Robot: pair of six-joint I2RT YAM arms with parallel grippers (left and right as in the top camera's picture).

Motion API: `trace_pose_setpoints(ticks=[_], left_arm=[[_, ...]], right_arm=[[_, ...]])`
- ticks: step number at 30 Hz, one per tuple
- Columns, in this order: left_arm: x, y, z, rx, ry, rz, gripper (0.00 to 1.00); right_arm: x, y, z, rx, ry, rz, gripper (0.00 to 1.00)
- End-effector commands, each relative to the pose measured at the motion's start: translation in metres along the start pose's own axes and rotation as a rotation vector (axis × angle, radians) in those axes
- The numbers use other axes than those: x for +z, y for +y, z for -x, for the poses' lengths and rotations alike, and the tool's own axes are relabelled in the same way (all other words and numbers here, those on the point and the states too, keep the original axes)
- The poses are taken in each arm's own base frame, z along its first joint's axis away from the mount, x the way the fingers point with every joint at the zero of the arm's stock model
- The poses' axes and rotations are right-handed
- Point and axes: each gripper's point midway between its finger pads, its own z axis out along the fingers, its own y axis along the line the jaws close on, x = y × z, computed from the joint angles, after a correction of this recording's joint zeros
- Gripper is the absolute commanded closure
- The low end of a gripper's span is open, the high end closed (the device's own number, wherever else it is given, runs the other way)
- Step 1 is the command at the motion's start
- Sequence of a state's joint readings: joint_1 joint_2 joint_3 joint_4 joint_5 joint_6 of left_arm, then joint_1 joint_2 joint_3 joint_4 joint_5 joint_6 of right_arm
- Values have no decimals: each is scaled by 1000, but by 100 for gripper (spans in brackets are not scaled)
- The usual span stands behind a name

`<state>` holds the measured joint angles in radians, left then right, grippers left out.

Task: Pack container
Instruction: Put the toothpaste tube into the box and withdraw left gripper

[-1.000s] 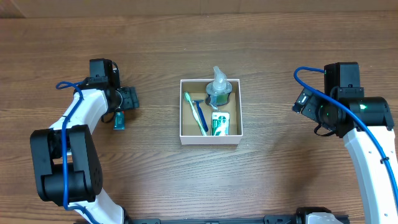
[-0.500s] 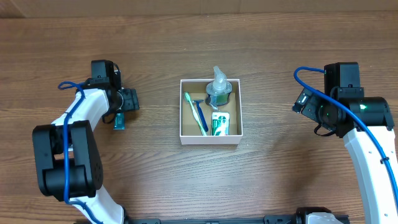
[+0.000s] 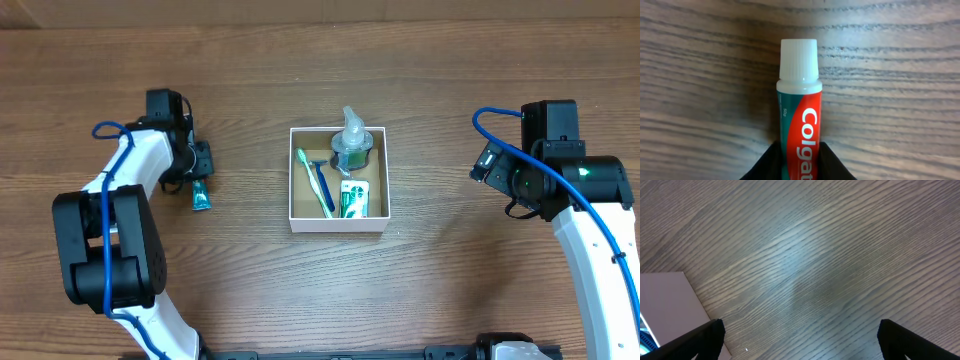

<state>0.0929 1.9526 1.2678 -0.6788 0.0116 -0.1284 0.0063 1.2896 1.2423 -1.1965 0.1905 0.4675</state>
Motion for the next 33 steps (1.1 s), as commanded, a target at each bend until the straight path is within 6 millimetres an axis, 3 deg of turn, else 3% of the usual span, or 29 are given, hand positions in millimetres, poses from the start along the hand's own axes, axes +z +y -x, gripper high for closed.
trace_pose_setpoints(ticks=[1,5,8,12,14,17,20,23,26,29,33], left_arm=[[-20,-10,24,-20,-34,-23,82],[-34,-21,31,-16,-33,-40,83],[-52,-50,37,-12,-29,-140,83],[-86,-97,42,7,-55,-250,85],[-117,-135,41,55,-108,-293,85],[-151,-180,26,71,-142,-355,83],[-169,-220,6,114,-154,-405,83],[-170,-251,-18,155,-133,-410,82],[-162,-264,-31,163,-133,-359,82],[-159,-275,-43,176,-122,-351,82],[-158,-273,-51,168,-94,-335,83]], right_arm=[[-8,0,9,7,-36,7,0],[-8,0,9,7,-36,7,0],[-8,0,9,7,-36,7,0],[-8,0,9,7,-36,7,0],[-8,0,9,7,-36,7,0],[-8,0,9,7,-36,7,0],[-8,0,9,7,-36,7,0],[-8,0,9,7,-36,7,0],[-8,0,9,7,-36,7,0],[-8,0,9,7,-36,7,0],[-8,0,9,7,-36,7,0]])
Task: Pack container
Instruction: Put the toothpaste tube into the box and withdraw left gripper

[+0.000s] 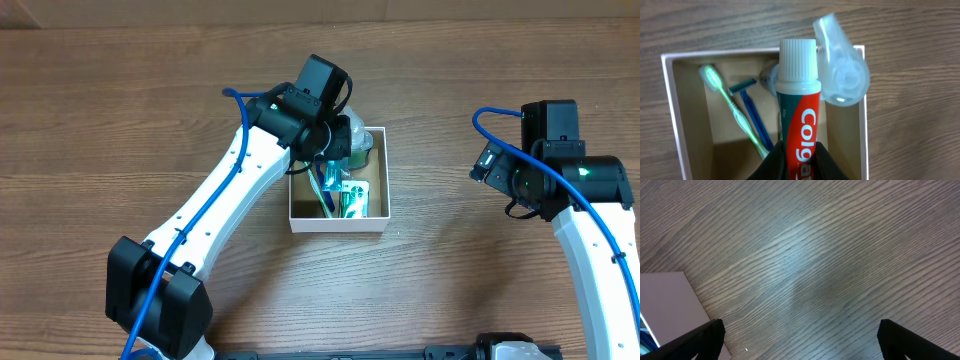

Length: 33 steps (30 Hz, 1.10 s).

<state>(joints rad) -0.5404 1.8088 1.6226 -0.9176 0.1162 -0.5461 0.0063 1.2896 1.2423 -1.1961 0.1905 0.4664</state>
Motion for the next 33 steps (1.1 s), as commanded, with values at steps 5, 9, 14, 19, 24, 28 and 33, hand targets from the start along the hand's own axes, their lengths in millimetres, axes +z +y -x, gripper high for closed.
trace_pose_setpoints(ticks=[5,9,14,19,24,28,33], left_arm=[[0,19,-7,-48,20,109,82],[0,20,-9,-49,28,114,75],[0,23,-7,-56,25,116,33],[-7,33,9,-75,-9,115,32],[-39,85,43,-189,-56,157,27],[-53,134,50,-285,-54,214,8],[-69,192,43,-426,-19,284,0]], right_arm=[[-8,0,9,8,-35,7,0],[-8,0,9,8,-35,7,0],[-8,0,9,8,-35,7,0],[-8,0,9,8,-35,7,0],[-8,0,9,8,-35,7,0],[-8,0,9,8,-35,7,0],[-8,0,9,8,-35,7,0]])
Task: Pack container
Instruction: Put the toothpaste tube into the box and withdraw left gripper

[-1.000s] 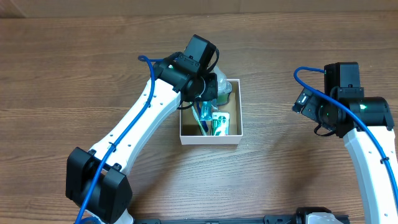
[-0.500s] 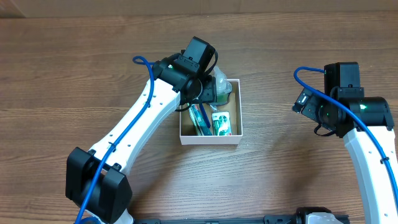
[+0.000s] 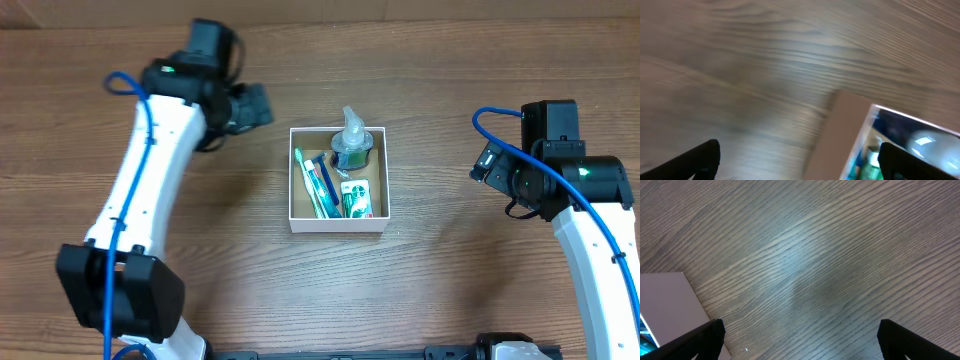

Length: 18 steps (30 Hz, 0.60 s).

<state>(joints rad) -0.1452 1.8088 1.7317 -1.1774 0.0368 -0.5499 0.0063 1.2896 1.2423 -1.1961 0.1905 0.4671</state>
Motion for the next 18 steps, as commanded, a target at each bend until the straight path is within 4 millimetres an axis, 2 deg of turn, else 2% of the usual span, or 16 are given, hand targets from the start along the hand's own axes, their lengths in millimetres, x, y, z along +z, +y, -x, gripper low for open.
trace_pose_setpoints(ticks=[1,4,7,18], left_arm=[[-3,28,15,-61,-4,29,0],[-4,44,23,-103,-13,39,0],[-5,50,26,-119,-17,43,0],[-5,50,26,-121,-17,43,0]], right_arm=[[-8,0,9,7,-35,7,0],[-8,0,9,7,-35,7,0],[-8,0,9,7,-35,7,0],[-8,0,9,7,-35,7,0]])
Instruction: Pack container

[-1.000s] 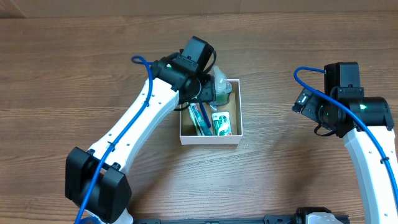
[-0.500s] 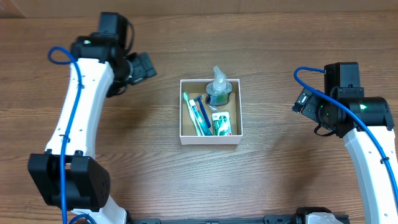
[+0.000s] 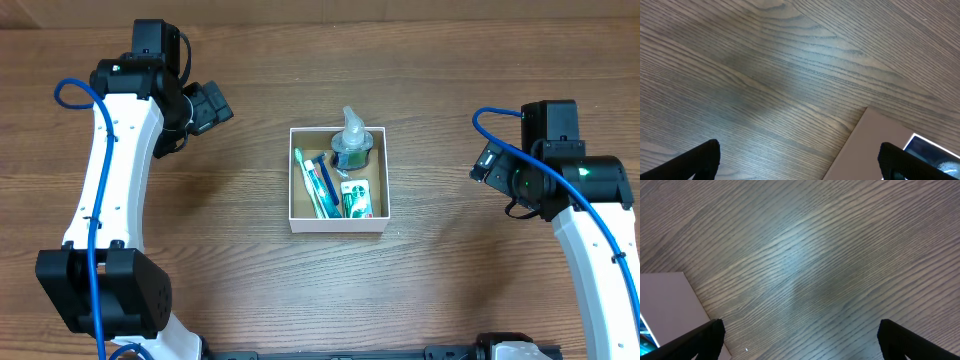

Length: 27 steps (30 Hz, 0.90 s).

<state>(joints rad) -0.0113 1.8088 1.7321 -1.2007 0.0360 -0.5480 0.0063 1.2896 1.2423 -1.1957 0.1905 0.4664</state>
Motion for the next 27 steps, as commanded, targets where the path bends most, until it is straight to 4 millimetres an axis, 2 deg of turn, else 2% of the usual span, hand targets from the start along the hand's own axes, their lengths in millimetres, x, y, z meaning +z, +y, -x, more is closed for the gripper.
trace_pose_setpoints(ticks=[1,11,14,19,23,24,27], left_arm=[[-2,0,5,6,-11,-2,0],[-2,0,5,6,-11,-2,0],[-2,0,5,6,-11,-2,0],[-2,0,5,6,-11,-2,0],[-2,0,5,6,-11,-2,0],[-2,0,5,6,-11,-2,0],[-2,0,5,6,-11,-2,0]], right_arm=[[-8,0,9,8,-35,7,0],[-8,0,9,8,-36,7,0],[-26,-2,11,18,-90,40,0],[-76,-5,9,27,-237,142,0],[-136,-4,-10,-11,-401,308,0],[-146,-5,-14,-18,-426,337,0],[-187,-22,-30,-14,-562,442,0]])
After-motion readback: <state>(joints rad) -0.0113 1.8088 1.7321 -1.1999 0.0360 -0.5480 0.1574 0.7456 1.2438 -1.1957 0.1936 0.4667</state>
